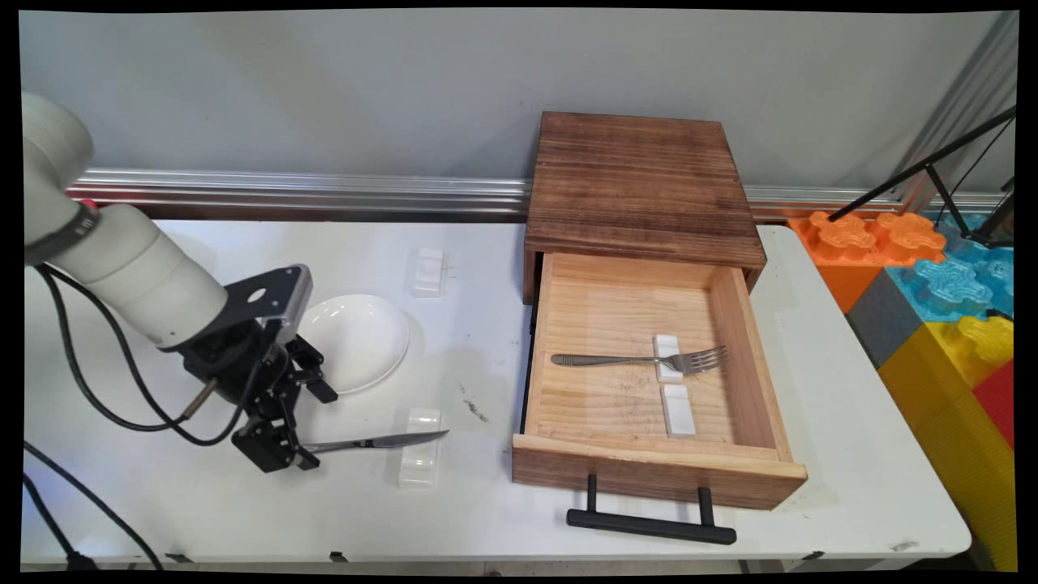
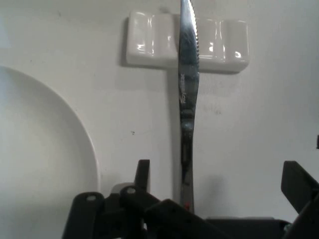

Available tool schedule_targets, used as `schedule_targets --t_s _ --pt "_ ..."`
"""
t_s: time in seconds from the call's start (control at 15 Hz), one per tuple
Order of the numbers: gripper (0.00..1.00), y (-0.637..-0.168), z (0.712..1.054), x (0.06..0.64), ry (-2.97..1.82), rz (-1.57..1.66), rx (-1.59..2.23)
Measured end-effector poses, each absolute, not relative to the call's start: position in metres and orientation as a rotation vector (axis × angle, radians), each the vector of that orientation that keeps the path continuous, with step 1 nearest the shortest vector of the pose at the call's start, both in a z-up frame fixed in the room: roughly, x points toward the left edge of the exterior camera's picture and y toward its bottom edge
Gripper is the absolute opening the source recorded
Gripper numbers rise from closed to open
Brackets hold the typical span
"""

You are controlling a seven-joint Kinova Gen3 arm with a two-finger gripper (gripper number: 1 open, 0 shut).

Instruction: Pick up the knife from the right of the white plate

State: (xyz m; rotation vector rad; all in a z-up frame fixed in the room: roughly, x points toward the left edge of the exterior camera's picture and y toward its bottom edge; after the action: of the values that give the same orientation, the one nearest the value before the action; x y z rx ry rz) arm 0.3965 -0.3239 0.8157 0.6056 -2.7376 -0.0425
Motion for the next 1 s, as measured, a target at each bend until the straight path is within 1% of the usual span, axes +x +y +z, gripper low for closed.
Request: schedule_targets --t_s 1.0 --pt "1.0 -0.336 0.782 0.38 -2.753 -0.025 0.615"
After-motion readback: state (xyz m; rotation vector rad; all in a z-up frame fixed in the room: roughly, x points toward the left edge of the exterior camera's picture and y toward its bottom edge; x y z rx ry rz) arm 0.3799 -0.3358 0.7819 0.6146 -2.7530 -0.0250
